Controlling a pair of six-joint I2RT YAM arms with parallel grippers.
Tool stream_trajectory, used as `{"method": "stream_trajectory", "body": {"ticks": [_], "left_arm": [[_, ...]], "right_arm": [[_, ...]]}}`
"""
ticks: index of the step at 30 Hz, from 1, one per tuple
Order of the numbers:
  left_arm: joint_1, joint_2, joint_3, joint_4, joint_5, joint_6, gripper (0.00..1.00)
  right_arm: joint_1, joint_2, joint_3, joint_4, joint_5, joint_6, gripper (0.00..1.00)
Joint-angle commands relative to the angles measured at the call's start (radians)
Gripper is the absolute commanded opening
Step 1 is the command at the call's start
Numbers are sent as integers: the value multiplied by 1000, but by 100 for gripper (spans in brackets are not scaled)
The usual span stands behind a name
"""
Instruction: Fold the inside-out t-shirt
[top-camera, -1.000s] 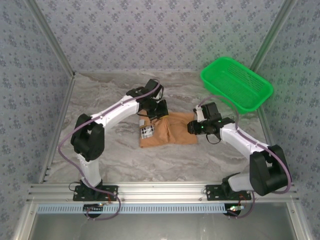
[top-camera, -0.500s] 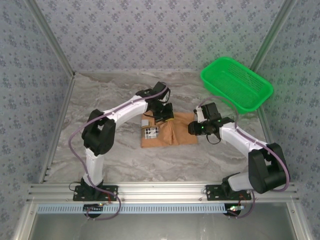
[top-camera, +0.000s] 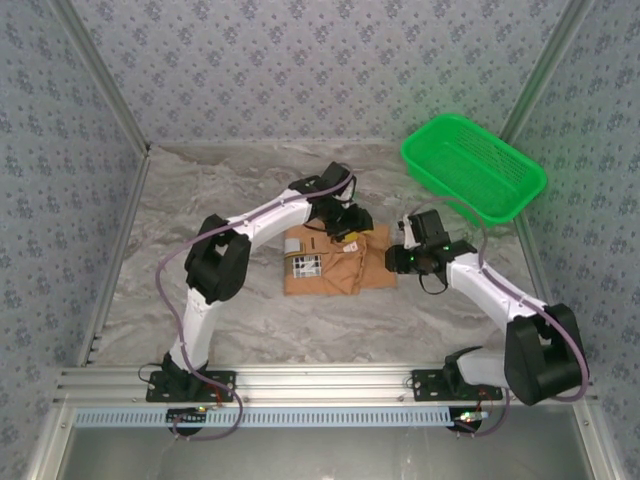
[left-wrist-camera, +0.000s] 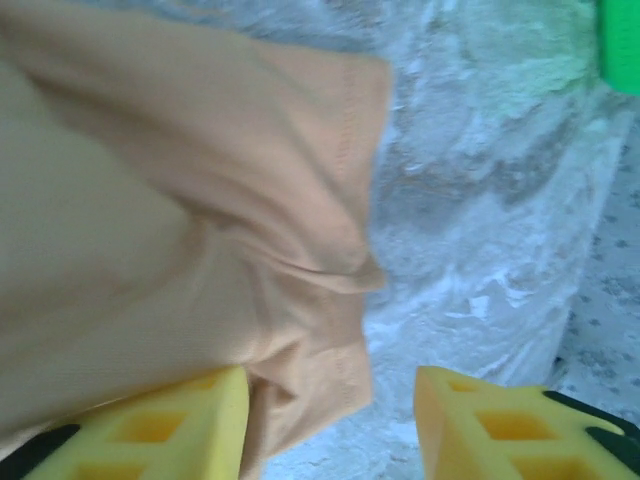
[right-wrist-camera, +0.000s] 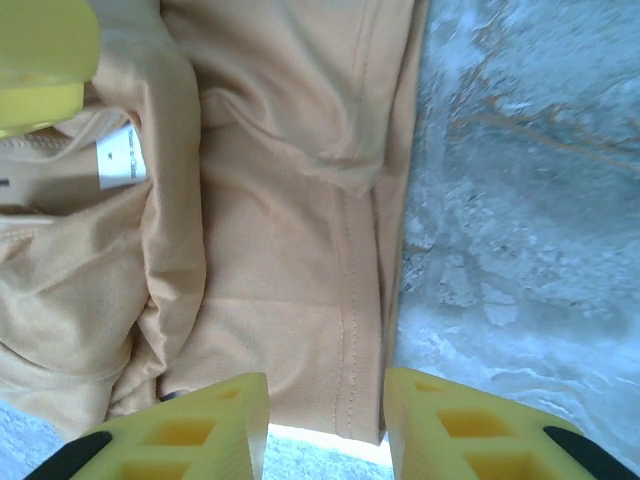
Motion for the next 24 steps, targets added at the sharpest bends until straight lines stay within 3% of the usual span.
{"method": "stream_trajectory", "body": {"ticks": [1, 5, 7, 10, 14, 19, 24], "left_arm": [[-1, -10, 93, -24, 40, 93, 54], [31, -90, 56, -51, 30, 180, 60], [68, -178, -29, -39, -8, 219, 61], [149, -297, -216, -1, -75, 215, 61], [252, -396, -458, 108, -51, 148, 61], [277, -369, -540, 193, 34, 129, 60], [278, -282, -534, 263, 90, 110, 59]], "right_arm": [[-5, -55, -6, -35, 52, 24, 39], [53, -119, -45, 56, 20, 40, 45], [136, -132, -68, 127, 41, 57, 50], [297, -82, -53, 184, 175, 64, 59], [452, 69, 29, 171, 373, 44, 73], [584, 271, 142, 122, 587, 17, 81], [602, 427, 231, 46, 710, -7, 82]]}}
